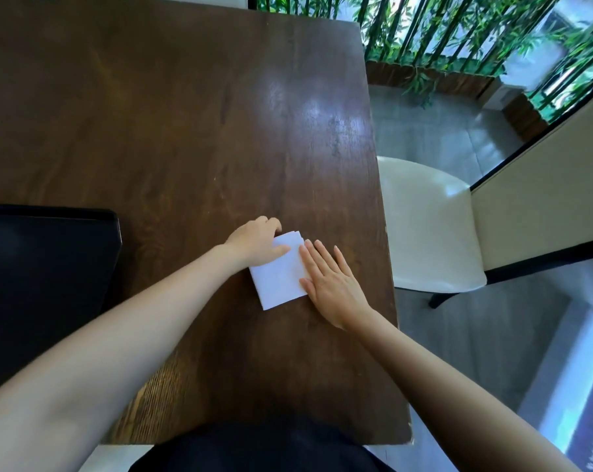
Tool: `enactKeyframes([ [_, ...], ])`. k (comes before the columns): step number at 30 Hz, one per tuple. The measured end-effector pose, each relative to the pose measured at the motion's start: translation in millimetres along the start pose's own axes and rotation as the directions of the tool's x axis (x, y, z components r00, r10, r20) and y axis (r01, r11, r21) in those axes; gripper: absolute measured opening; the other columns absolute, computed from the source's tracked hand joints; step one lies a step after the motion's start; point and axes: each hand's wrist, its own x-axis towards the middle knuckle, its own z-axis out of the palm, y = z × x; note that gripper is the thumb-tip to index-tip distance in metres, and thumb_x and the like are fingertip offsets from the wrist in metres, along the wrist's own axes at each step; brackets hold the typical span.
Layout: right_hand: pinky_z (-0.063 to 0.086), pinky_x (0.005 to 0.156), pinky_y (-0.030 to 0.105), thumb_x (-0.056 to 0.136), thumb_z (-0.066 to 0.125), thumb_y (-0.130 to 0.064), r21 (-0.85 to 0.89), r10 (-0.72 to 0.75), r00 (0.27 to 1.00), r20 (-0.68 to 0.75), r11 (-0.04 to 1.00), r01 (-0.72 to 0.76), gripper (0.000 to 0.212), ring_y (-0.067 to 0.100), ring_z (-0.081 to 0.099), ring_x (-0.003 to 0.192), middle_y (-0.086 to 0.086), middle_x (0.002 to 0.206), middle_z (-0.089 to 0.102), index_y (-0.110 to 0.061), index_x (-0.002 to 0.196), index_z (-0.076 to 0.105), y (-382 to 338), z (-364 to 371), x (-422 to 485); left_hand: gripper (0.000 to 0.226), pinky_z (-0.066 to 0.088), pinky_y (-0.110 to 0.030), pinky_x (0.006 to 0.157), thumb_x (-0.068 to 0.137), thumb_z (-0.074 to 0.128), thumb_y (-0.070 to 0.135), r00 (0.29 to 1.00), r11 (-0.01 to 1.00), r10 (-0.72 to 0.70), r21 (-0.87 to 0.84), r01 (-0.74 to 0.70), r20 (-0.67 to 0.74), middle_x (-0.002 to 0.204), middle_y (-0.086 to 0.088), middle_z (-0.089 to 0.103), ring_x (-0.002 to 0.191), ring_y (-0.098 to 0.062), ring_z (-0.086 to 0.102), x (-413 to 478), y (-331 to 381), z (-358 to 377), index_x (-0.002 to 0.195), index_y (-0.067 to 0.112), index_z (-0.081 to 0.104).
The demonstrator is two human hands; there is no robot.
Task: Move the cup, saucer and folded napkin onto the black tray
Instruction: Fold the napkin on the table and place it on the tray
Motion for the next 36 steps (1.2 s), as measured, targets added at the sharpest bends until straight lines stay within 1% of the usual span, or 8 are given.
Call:
enactKeyframes([
  [9, -0.01, 0.115, 0.031, 0.1, 0.027, -0.041, 0.107, -0.043, 0.998, -0.042, 0.993, 0.047, 0.058, 0.014, -0.004, 0.147, -0.002, 0.16, 0.006, -0.022, 0.15, 0.005, 7.2, -6.4, 4.8, 0.031, 0.032, -0.023, 0.056, 0.096, 0.041, 0.043, 0.978, 0.999, -0.001, -0.045, 0.01, 0.208, 0.091, -0.003, 0.053, 0.07, -0.01, 0.046, 9.1, 4.5, -9.7, 0.094, 0.013, 0.05],
  [12, 0.004, 0.118, 0.032, 0.097, 0.042, -0.035, 0.32, 0.137, 0.985, -0.108, 0.943, -0.096, 0.062, 0.018, 0.009, 0.147, 0.002, 0.159, 0.016, -0.015, 0.149, 0.016, 9.7, -19.0, 8.2, 0.025, 0.033, -0.027, 0.059, 0.097, 0.038, 0.038, 0.986, 0.971, -0.036, -0.229, 0.073, 0.165, 0.09, -0.005, 0.051, 0.076, -0.016, 0.048, 2.3, 7.0, -12.0, 0.096, 0.013, 0.043],
  [15, 0.028, 0.112, 0.034, 0.096, 0.046, -0.035, 0.625, 0.387, 0.921, -0.052, 0.731, -0.272, 0.06, 0.022, 0.03, 0.139, 0.007, 0.152, 0.033, -0.01, 0.146, 0.026, 9.0, -35.7, 14.3, 0.027, 0.037, -0.029, 0.064, 0.098, 0.034, 0.04, 0.995, 0.879, -0.06, -0.469, 0.088, 0.074, 0.092, -0.003, 0.05, 0.08, -0.016, 0.05, -7.8, 12.1, -16.0, 0.105, 0.015, 0.04],
  [17, 0.046, 0.09, 0.015, 0.095, 0.043, -0.042, 0.798, 0.486, 0.872, 0.052, 0.505, -0.329, 0.054, 0.014, 0.054, 0.115, 0.006, 0.136, 0.051, -0.011, 0.139, 0.036, 5.1, -48.2, 21.6, 0.028, 0.039, -0.028, 0.066, 0.098, 0.033, 0.041, 0.997, 0.751, -0.072, -0.658, 0.049, -0.008, 0.093, -0.002, 0.05, 0.082, -0.014, 0.051, -15.0, 16.7, -18.8, 0.106, 0.016, 0.041],
  [19, 0.042, 0.054, 0.003, 0.094, 0.039, -0.049, 0.894, 0.538, 0.831, 0.141, 0.291, -0.34, 0.046, -0.001, 0.056, 0.081, -0.001, 0.108, 0.062, -0.013, 0.121, 0.051, -2.1, -59.1, 30.8, 0.027, 0.037, -0.026, 0.064, 0.098, 0.034, 0.04, 0.988, 0.612, -0.122, -0.791, -0.002, -0.097, 0.088, 0.002, 0.049, 0.078, -0.011, 0.048, -19.9, 22.2, -18.4, 0.102, 0.015, 0.042],
  [21, 0.039, 0.049, 0.014, 0.094, 0.039, -0.051, 0.924, 0.591, 0.794, 0.143, 0.208, -0.321, 0.043, 0.001, 0.054, 0.07, -0.004, 0.09, 0.061, -0.013, 0.099, 0.058, -7.6, -65.2, 40.6, 0.025, 0.036, -0.026, 0.062, 0.098, 0.036, 0.039, 0.967, 0.521, -0.204, -0.853, -0.022, -0.149, 0.082, 0.005, 0.048, 0.074, -0.01, 0.046, -22.4, 28.2, -13.1, 0.097, 0.015, 0.043],
  [26, 0.031, 0.052, 0.02, 0.096, 0.04, -0.043, 0.896, 0.642, 0.766, -0.018, 0.351, -0.272, 0.035, 0.005, 0.047, 0.061, -0.01, 0.069, 0.05, -0.014, 0.077, 0.048, -20.1, -69.3, 44.0, 0.039, 0.04, -0.033, 0.069, 0.093, 0.041, 0.049, 0.908, 0.31, -0.415, -0.947, 0.088, -0.052, 0.087, -0.005, 0.055, 0.079, -0.018, 0.052, -24.8, 27.1, 0.7, 0.093, 0.012, 0.054],
  [36, 0.033, 0.047, 0.01, 0.098, 0.043, -0.031, 0.884, 0.613, 0.761, -0.211, 0.452, -0.119, 0.043, -0.002, 0.042, 0.047, -0.008, 0.053, 0.039, -0.022, 0.056, 0.036, -15.6, -69.3, 36.9, 0.026, 0.024, -0.025, 0.054, 0.098, 0.038, 0.035, 0.743, 0.596, -0.54, -0.803, 0.006, -0.395, 0.077, 0.003, 0.051, 0.07, -0.015, 0.046, -32.0, 40.8, 11.5, 0.086, 0.014, 0.045],
])
